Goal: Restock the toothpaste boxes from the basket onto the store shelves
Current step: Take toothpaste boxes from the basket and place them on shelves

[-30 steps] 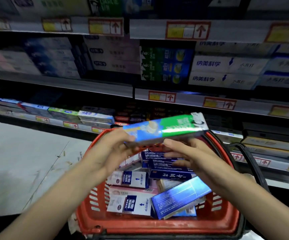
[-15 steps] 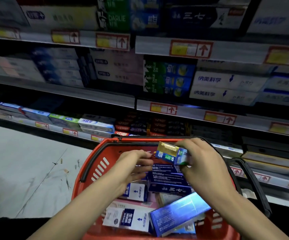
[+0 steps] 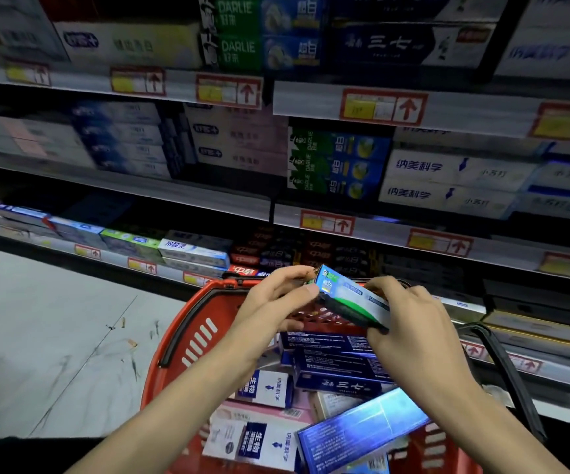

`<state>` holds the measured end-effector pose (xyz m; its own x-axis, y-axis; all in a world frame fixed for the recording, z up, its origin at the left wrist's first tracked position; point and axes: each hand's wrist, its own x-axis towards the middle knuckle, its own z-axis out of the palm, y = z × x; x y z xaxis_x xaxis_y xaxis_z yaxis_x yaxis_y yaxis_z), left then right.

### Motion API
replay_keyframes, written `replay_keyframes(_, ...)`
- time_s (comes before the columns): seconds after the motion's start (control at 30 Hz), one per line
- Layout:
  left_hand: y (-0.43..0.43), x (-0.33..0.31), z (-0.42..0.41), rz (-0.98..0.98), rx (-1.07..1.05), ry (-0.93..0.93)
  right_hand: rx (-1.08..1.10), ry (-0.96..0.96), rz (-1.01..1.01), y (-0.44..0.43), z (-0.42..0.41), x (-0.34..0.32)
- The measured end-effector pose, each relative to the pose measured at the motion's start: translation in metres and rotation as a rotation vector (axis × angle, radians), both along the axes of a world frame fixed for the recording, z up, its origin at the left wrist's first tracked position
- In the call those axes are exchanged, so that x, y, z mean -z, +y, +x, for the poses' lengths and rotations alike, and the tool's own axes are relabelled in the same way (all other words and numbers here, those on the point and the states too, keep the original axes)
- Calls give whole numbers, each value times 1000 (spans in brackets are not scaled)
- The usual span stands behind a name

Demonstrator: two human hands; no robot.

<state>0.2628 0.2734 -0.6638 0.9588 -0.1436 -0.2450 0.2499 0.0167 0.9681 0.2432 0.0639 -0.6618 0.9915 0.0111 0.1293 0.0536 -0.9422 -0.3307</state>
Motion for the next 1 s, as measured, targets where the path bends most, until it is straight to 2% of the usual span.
replay_keyframes(0.17,2,-5,-1,13,-65,-51,47,231,462,2,1,-13)
replay_keyframes(0.33,4,-5,0,23,-213,-43,45,372,790,-1,4,-13)
replay_keyframes(0.53,15,-10,6,-169,-439,54,197,228,1004,-16,10,-16)
replay_keyframes(0.7,20,-15,9,-295,-449,75,219,256,1304,-16,15,-29)
replay_keyframes(1.0,29,-28,15,-291,-429,-79,189,71,1403,-6,21,-43)
